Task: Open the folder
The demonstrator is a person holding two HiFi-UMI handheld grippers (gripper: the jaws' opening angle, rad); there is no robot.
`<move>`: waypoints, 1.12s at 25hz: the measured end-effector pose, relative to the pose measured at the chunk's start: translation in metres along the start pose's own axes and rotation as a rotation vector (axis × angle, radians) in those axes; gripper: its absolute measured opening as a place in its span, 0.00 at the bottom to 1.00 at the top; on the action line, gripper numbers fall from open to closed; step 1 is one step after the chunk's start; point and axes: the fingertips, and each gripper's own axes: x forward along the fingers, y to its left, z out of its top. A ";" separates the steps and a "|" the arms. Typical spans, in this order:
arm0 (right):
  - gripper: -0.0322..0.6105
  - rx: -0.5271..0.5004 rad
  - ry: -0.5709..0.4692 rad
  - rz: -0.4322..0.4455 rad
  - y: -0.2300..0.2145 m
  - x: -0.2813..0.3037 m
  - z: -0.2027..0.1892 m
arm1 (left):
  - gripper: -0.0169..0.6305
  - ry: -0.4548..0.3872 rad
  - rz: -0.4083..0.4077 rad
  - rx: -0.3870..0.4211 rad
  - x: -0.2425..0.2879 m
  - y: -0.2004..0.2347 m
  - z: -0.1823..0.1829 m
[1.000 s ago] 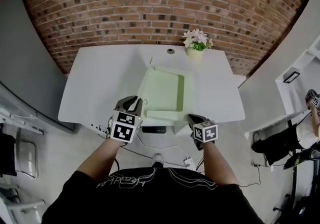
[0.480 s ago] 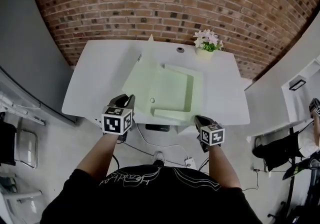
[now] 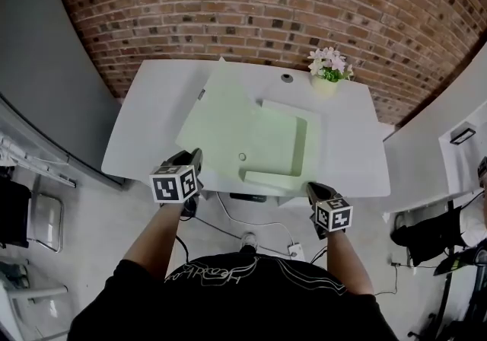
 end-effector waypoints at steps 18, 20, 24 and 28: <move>0.05 -0.022 -0.013 0.006 0.004 -0.003 0.002 | 0.10 0.047 0.058 -0.236 0.014 0.057 -0.030; 0.05 -0.025 -0.008 0.006 0.002 -0.004 0.002 | 0.12 0.057 0.080 -0.256 0.017 0.060 -0.034; 0.05 -0.030 -0.012 0.017 0.002 -0.003 0.003 | 0.17 0.073 0.128 -0.267 0.020 0.073 -0.038; 0.05 -0.029 -0.014 0.028 0.004 -0.003 0.002 | 0.22 0.094 0.181 -0.267 0.021 0.086 -0.047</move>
